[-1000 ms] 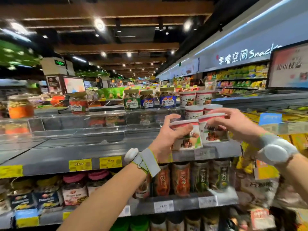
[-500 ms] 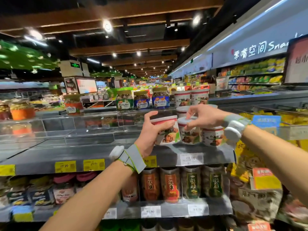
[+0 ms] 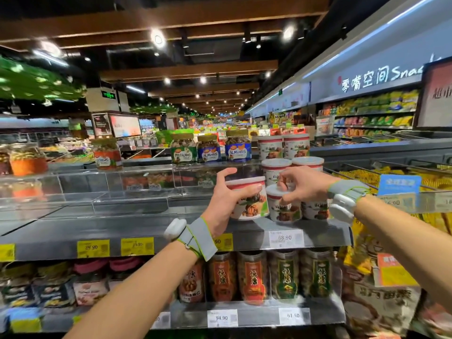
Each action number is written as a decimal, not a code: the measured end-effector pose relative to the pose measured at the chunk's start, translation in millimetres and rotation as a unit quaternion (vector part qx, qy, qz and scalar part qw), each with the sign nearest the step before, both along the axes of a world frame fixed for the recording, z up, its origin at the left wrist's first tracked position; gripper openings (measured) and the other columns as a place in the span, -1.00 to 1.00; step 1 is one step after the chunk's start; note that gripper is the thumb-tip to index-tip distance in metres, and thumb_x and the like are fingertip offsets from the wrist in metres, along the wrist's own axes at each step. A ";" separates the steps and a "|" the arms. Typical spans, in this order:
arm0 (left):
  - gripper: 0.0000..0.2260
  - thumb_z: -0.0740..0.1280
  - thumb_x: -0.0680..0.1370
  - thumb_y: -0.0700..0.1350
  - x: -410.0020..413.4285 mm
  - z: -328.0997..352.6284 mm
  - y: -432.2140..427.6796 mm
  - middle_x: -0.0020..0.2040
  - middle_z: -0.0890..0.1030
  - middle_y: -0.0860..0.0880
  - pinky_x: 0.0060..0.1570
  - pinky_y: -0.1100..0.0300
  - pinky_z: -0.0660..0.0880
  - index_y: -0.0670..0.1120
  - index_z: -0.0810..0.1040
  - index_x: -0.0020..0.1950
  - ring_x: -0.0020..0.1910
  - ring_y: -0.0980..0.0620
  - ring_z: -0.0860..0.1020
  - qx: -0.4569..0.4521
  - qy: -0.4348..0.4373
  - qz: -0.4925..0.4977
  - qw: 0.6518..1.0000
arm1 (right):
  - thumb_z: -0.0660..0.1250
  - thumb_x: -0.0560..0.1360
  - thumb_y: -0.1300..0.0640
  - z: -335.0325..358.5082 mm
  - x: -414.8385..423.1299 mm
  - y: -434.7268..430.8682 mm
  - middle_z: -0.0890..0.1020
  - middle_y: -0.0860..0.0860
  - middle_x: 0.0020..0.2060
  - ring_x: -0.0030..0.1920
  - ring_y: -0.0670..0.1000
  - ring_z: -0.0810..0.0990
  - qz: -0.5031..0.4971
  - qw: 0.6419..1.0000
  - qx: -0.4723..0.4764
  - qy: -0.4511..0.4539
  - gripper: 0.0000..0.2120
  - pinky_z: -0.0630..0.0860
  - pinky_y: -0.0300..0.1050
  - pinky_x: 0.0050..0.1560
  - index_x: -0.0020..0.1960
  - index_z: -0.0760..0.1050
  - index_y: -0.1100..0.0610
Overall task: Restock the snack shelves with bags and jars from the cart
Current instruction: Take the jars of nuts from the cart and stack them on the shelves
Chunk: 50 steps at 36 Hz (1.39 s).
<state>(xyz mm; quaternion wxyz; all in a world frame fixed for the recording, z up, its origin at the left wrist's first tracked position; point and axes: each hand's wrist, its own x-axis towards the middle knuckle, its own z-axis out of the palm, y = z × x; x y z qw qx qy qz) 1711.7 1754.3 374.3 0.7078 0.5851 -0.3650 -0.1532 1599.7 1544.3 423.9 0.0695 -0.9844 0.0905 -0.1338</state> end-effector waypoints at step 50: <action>-0.17 0.64 0.13 0.14 -1.5 0.1 -9.5 0.29 0.53 -0.06 0.25 -0.16 0.54 0.17 0.37 0.33 0.21 -0.08 0.61 0.004 -0.011 -0.022 1.000 | 0.47 0.42 -0.23 -0.5 -15.9 -3.8 0.57 -0.12 -0.08 -0.11 -0.12 0.53 0.002 0.995 -0.098 -0.005 -0.68 0.51 -0.11 -0.17 0.07 0.51 -0.14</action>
